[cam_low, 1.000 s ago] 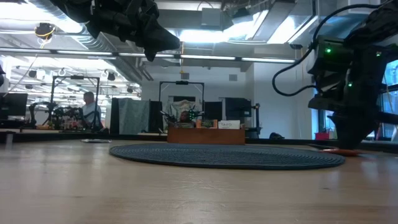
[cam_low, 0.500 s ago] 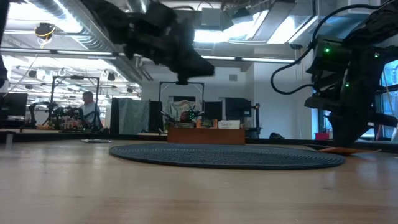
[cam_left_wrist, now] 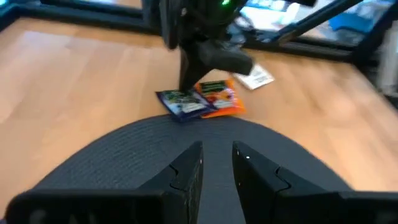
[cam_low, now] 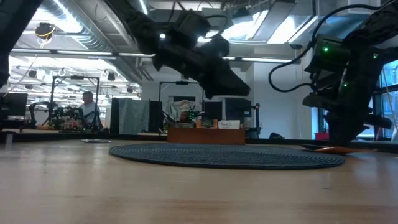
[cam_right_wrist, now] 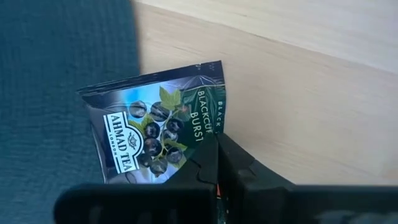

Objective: Pick & Place Tea
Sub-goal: Put the purple tea bag into the left section of the wooden organizer

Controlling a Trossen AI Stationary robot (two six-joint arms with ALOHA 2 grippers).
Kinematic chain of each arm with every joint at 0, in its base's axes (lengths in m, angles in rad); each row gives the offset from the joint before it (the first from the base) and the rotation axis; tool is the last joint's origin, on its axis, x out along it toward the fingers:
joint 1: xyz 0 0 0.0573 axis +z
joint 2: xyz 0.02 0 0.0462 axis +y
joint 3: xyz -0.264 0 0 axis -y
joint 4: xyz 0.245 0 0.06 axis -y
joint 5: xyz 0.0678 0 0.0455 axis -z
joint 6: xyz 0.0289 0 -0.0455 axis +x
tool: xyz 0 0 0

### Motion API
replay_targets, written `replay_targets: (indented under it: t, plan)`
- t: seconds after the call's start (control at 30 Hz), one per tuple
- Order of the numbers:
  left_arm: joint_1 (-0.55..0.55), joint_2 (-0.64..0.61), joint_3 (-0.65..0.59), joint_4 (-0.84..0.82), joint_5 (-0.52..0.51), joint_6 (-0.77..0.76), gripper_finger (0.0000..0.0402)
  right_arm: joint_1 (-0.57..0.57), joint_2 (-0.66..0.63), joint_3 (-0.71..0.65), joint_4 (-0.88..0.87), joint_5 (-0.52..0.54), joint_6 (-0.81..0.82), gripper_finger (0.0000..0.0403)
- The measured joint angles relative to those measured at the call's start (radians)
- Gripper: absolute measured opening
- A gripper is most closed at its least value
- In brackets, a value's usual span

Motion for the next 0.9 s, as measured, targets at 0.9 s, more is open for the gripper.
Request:
replay_targets:
  t: [0.9]
  plan:
    - [-0.112,0.415,0.361,-0.056,-0.225,-0.264,0.0084,0.030,0.000,-0.001,0.210,-0.091,-0.119,0.0004]
